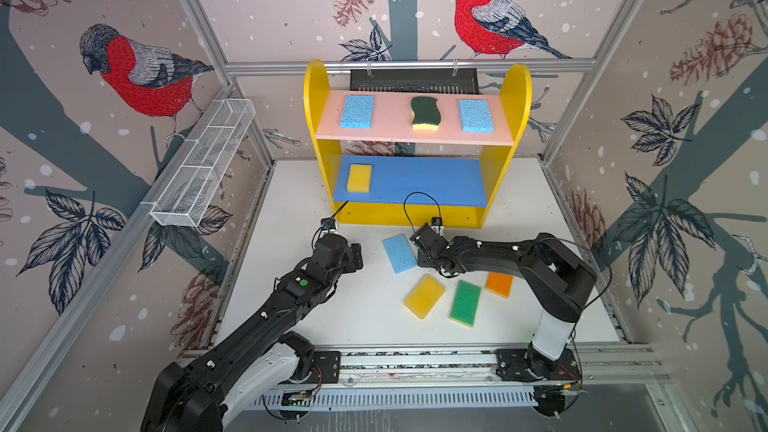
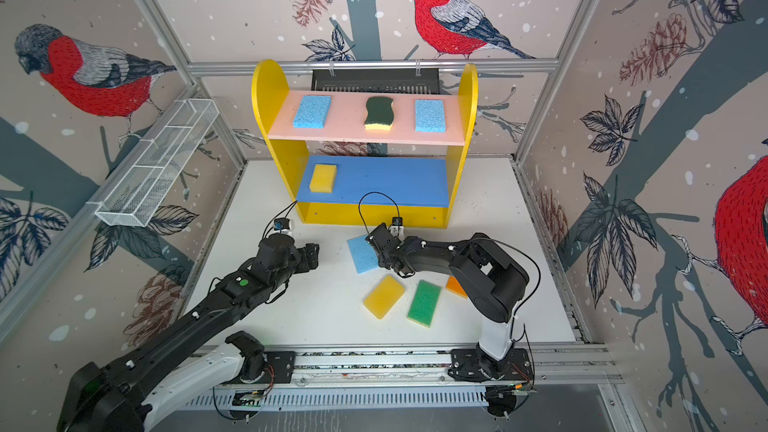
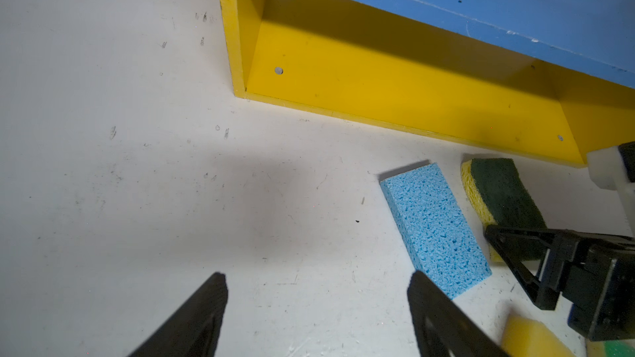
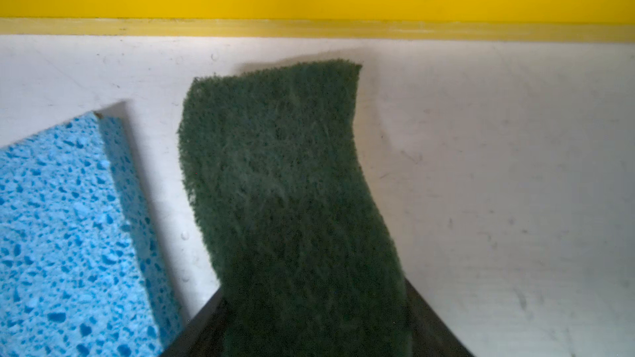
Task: Arrange cleaning sponges on a shelf
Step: Pick up the cleaning sponge at the center of the table.
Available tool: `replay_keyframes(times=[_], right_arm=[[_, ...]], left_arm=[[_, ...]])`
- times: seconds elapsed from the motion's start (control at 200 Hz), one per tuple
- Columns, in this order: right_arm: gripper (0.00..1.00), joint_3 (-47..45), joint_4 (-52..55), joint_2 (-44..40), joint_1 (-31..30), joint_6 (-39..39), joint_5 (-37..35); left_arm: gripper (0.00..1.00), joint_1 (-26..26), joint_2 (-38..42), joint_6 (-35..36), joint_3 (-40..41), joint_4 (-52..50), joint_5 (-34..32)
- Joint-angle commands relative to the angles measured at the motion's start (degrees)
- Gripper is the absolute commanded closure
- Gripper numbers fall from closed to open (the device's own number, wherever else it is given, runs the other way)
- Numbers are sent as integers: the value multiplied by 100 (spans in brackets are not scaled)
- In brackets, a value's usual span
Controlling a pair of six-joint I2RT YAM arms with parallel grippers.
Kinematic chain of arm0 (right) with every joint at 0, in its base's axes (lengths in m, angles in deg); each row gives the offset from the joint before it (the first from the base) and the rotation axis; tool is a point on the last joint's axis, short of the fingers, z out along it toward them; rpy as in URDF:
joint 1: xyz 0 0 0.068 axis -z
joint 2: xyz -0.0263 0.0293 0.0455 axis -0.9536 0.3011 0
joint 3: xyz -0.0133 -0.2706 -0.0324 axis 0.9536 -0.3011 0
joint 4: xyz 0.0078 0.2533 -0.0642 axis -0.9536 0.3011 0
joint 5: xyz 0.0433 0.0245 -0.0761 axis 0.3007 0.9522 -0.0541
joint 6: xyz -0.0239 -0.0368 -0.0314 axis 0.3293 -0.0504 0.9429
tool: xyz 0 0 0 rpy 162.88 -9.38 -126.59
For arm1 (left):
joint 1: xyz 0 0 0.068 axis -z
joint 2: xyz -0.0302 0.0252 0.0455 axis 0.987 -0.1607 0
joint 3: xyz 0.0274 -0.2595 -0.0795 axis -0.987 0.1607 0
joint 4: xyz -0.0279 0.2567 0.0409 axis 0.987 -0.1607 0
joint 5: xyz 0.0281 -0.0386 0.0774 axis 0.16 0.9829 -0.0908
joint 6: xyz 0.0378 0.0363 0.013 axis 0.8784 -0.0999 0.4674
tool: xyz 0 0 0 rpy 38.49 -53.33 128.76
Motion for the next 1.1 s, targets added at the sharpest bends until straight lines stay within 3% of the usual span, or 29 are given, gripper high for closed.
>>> replay_keyframes(times=[0.0, 1.096], right_arm=[[34, 1, 156, -74, -15, 83, 294], [34, 693, 845, -1400, -174, 301, -277]], left_arm=[[17, 12, -18, -15, -39, -25, -72], [17, 13, -132, 100, -359, 8, -241]])
